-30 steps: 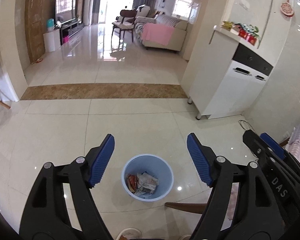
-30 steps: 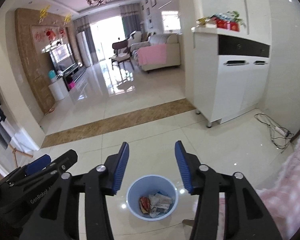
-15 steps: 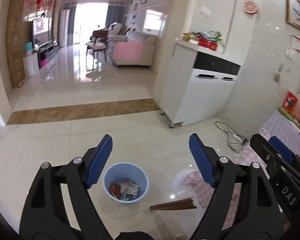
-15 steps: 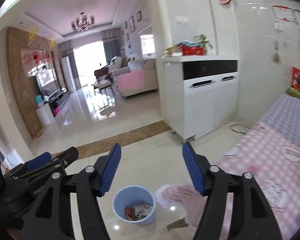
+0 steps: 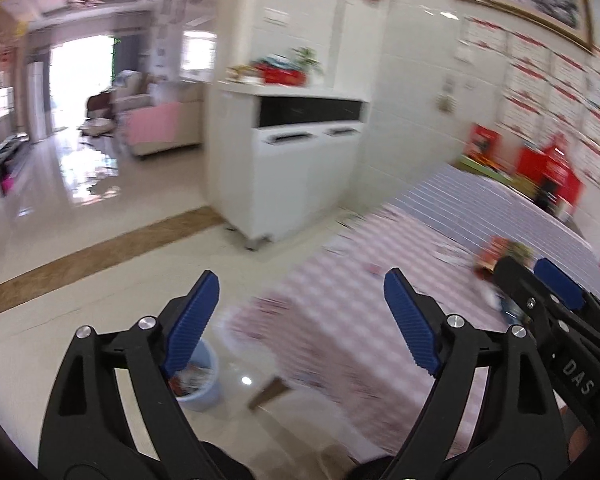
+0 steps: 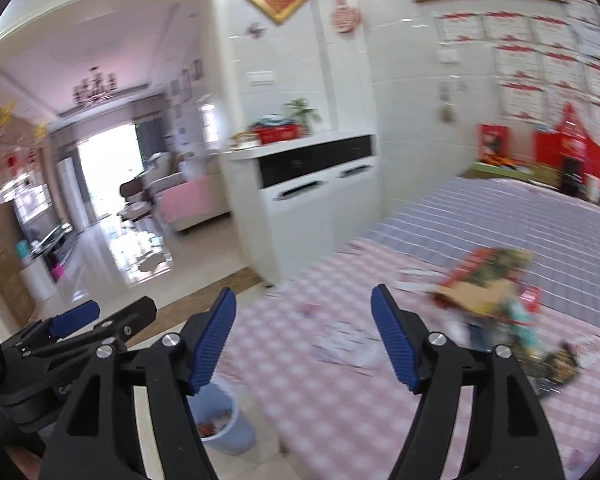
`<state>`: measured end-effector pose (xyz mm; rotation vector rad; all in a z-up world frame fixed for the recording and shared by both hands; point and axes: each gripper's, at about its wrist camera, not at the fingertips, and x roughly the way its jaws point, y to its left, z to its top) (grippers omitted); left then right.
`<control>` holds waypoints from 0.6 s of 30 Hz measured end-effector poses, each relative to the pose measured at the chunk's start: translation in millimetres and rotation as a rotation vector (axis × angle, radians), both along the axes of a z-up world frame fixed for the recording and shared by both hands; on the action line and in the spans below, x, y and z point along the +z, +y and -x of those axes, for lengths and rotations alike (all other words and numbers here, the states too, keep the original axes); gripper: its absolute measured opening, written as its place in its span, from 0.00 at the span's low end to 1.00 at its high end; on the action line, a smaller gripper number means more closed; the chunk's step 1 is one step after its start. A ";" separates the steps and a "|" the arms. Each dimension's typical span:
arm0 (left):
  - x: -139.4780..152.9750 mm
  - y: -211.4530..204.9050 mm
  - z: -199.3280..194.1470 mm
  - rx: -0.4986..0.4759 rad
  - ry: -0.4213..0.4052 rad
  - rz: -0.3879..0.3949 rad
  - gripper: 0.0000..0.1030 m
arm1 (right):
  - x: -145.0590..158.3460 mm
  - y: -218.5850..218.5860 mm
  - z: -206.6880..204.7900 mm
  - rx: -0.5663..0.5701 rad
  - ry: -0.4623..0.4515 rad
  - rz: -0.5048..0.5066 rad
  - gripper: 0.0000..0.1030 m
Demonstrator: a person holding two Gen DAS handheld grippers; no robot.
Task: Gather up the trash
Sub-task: 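Move both tools back over the remaining trash on the table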
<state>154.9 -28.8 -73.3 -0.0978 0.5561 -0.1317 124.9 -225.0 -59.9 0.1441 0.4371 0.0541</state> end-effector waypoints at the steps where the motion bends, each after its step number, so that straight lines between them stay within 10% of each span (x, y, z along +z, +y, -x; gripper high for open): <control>1: -2.3 -16.4 0.2 -0.045 0.014 0.000 0.81 | -1.8 -11.3 4.6 -0.024 0.004 0.003 0.68; 18: -59.8 -215.3 -15.7 -0.407 0.240 -0.059 0.81 | -74.6 -185.8 49.6 -0.409 0.295 -0.007 0.70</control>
